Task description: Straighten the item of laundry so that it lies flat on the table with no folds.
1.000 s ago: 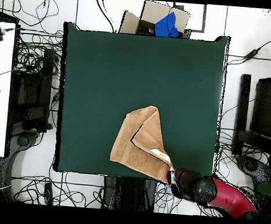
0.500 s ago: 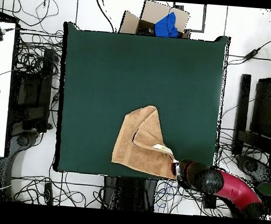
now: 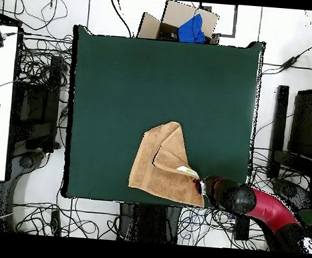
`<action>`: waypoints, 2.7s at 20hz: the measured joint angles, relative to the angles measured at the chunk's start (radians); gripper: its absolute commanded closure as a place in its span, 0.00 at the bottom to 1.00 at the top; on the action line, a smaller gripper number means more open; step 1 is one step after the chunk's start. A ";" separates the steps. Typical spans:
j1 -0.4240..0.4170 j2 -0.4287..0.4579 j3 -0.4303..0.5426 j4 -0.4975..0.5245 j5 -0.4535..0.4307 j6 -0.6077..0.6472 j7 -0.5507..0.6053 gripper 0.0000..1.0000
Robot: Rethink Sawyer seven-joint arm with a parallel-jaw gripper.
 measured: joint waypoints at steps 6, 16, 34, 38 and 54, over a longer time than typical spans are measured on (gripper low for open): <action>0.000 0.008 0.028 -0.008 0.000 0.000 0.000 0.00; 0.030 -0.042 0.033 0.012 0.000 0.000 0.000 0.00; 0.120 -0.165 0.064 0.080 0.024 -0.014 0.000 0.00; 0.124 -0.151 0.068 0.054 0.024 -0.017 0.000 0.00; 0.175 -0.084 0.068 0.036 0.026 -0.017 0.000 0.00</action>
